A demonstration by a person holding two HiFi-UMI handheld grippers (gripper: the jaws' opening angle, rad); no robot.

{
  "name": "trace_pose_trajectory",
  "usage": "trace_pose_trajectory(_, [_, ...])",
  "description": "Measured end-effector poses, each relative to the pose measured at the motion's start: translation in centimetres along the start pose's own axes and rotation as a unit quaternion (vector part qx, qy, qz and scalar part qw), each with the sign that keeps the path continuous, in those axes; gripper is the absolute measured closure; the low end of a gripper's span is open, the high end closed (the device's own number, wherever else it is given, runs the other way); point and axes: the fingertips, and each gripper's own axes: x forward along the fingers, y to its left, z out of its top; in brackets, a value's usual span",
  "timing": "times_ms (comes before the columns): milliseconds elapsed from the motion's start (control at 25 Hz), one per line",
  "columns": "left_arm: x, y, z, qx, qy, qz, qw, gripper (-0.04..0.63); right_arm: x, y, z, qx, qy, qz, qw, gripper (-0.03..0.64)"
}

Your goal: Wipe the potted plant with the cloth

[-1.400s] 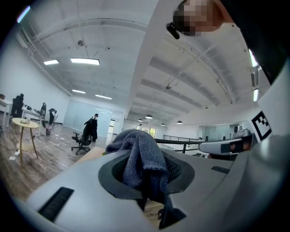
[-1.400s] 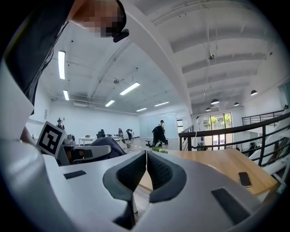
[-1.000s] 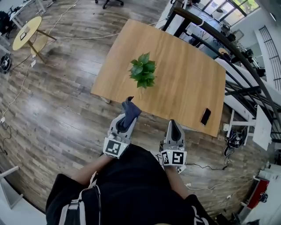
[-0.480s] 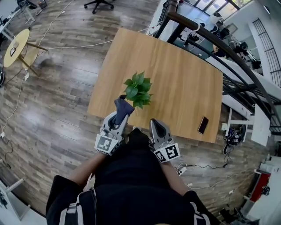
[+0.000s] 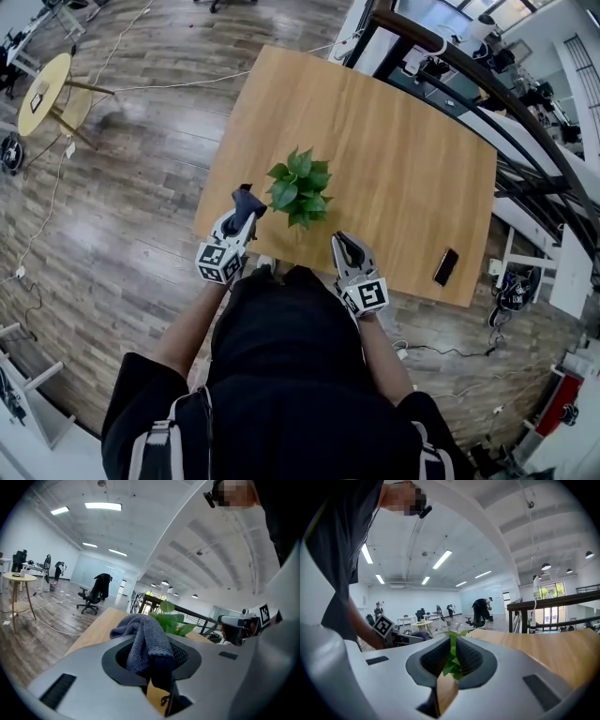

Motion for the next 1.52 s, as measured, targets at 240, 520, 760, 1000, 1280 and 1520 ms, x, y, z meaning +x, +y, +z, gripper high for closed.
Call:
trace_pose_trajectory(240, [3.8, 2.2, -6.2, 0.054, 0.092, 0.027, 0.9939, 0.483, 1.6, -1.9, -5.1, -0.073, 0.038, 0.047, 0.996, 0.595])
trace_pose_trajectory(520, [7.9, 2.4, -9.0, 0.041, 0.126, 0.018, 0.991, 0.483, 5.2, -3.8, -12.2, -0.074, 0.142, 0.117, 0.98, 0.408])
trace_pose_trajectory(760, [11.2, 0.2, -9.3, 0.107, 0.161, -0.041, 0.9802, 0.483, 8.1, -4.7, -16.1, -0.094, 0.206, 0.134, 0.965, 0.387])
trace_pose_trajectory(1000, [12.6, -0.2, -10.7, 0.148, 0.184, -0.082, 0.9683, 0.483, 11.3, -4.5, -15.5, -0.168, 0.199, 0.172, 0.95, 0.387])
trace_pose_trajectory(1280, [11.5, -1.9, -12.4, 0.131, 0.186, -0.101, 0.9684, 0.483, 11.3, -4.5, -15.8, -0.164, 0.2, 0.188, 0.948, 0.388])
trace_pose_trajectory(1520, [10.7, -3.0, -12.9, 0.132, 0.192, -0.111, 0.9661, 0.483, 11.3, -4.6, -16.2, -0.162, 0.199, 0.186, 0.949, 0.388])
